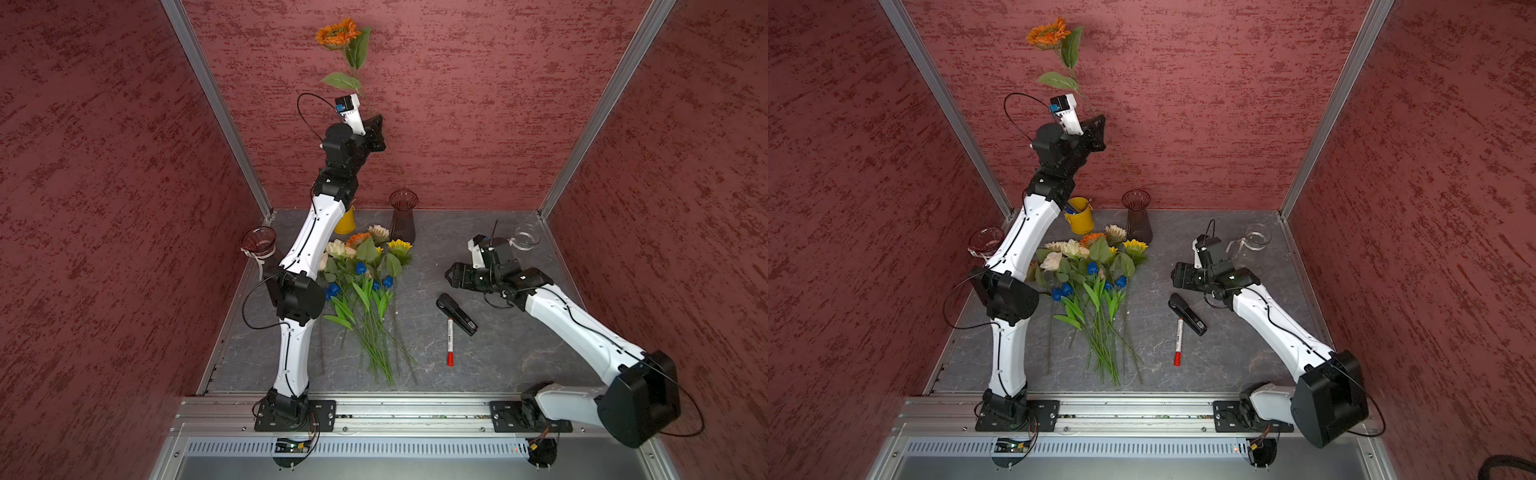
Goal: Arrange the flowers in different vases according to their variety
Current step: Insert the flower into the vase.
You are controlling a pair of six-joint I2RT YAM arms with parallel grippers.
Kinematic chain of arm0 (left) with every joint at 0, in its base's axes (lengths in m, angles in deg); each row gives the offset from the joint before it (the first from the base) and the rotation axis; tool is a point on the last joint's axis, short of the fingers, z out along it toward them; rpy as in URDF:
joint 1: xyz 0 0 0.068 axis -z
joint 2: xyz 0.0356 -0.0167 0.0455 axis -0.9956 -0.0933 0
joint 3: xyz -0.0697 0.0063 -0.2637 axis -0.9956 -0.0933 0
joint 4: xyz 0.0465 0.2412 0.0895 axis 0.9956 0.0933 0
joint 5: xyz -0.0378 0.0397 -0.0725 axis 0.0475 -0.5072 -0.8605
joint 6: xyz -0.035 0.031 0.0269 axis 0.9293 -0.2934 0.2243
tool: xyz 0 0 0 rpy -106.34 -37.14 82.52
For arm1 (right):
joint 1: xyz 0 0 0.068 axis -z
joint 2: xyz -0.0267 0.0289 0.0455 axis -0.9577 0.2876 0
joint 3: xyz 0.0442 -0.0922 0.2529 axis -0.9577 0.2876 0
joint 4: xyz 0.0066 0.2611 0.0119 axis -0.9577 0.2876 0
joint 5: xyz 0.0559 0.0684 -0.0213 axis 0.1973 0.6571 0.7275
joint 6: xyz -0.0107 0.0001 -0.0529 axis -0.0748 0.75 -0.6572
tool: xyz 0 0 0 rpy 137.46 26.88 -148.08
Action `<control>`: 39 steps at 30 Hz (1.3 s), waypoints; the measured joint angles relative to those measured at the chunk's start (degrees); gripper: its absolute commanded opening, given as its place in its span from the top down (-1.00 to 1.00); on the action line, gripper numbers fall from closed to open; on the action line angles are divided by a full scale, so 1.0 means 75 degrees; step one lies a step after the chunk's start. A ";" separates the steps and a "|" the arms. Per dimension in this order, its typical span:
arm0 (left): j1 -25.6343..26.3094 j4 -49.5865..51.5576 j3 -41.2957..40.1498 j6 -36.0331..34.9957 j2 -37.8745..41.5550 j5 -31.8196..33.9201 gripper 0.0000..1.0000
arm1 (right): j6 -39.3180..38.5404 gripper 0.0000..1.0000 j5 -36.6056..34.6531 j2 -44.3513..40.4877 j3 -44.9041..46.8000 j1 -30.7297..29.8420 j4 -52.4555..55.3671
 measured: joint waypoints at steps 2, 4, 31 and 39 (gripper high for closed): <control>0.0087 0.0035 -0.0256 -0.0029 -0.0102 0.0000 1.00 | -0.0006 -0.64 0.0000 0.0000 -0.0006 0.0000 0.0003; 0.0184 0.0128 -0.0574 -0.0137 -0.0140 0.0012 1.00 | -0.0012 -0.64 0.0000 0.0003 -0.0006 0.0000 0.0012; 0.0895 -0.0335 -0.7863 -0.0495 0.3701 0.0519 -0.99 | 0.0146 -0.55 0.0198 0.1443 -0.0020 -0.1425 -0.0801; 0.1078 0.0717 -1.0080 -0.0358 0.7120 0.1221 -0.99 | 0.0423 -0.34 0.0358 0.2865 -0.0545 -0.2104 -0.1419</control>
